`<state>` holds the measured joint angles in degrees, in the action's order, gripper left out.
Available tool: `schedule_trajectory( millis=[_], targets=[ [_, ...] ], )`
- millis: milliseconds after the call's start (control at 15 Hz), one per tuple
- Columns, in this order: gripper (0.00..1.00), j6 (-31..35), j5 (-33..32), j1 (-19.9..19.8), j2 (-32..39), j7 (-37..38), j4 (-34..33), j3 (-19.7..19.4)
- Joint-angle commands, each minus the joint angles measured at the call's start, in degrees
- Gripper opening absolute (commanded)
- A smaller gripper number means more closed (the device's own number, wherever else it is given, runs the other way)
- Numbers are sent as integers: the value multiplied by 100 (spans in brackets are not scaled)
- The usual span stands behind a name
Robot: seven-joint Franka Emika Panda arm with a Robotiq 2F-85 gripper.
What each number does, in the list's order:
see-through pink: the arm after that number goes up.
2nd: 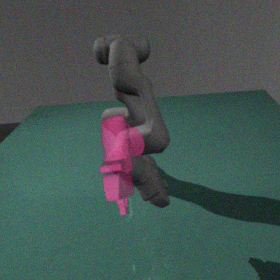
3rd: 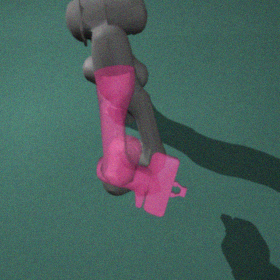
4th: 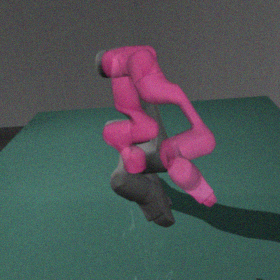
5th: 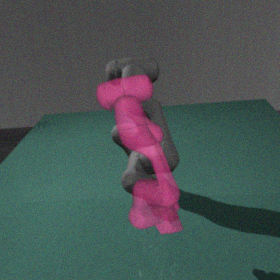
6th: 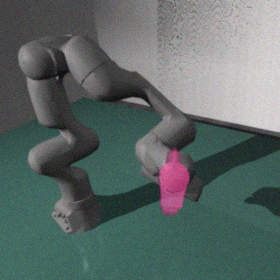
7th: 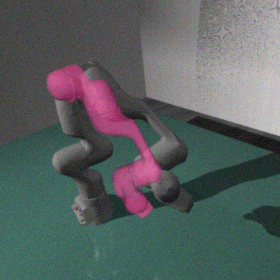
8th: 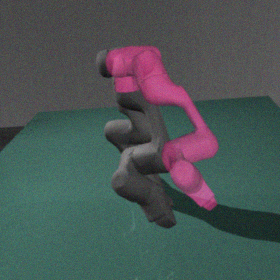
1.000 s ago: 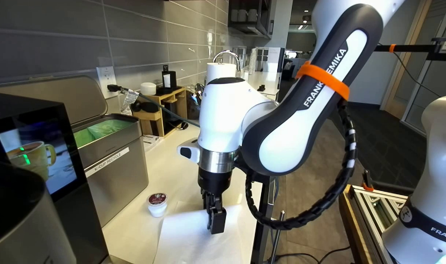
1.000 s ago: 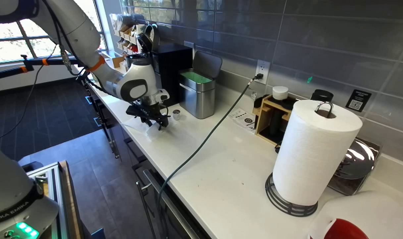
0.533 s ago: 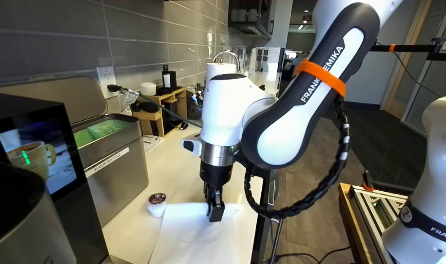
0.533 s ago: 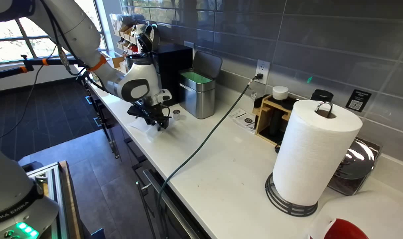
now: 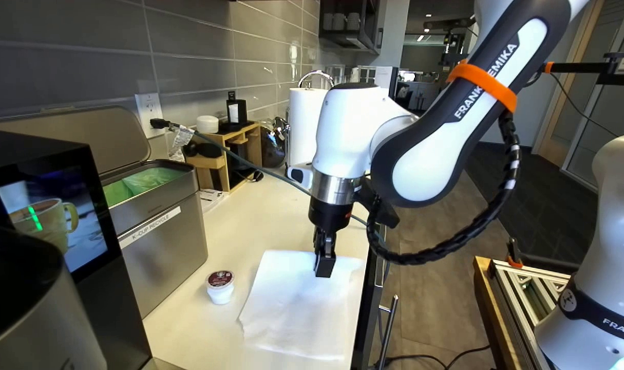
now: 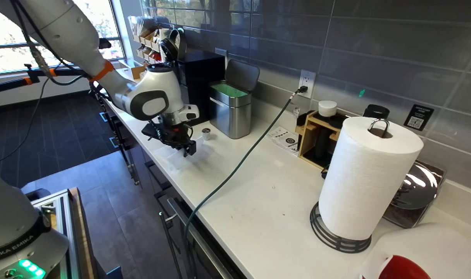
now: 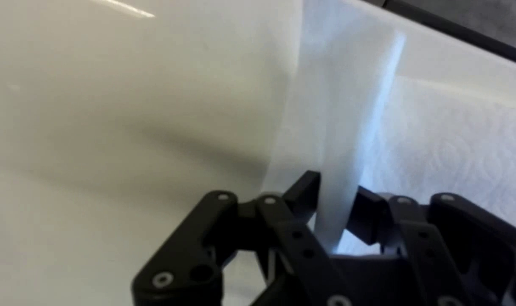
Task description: Move the capsule to the back
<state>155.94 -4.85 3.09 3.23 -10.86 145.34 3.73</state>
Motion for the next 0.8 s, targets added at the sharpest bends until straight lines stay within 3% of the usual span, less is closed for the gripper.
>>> schedule_trajectory(
  millis=[0,200,400,600,733],
  targets=[
    [3,-39,-883,-84,-692,1248,496,-241],
    [3,-91,-1727,-347,-1159,2454,664,-261],
    [3,-365,-2474,-682,-1726,3547,850,-33],
    [3,-1066,-2948,-1001,-2246,4524,904,351],
    [3,-1517,-2926,-1044,-2551,4829,925,521]
  ],
)
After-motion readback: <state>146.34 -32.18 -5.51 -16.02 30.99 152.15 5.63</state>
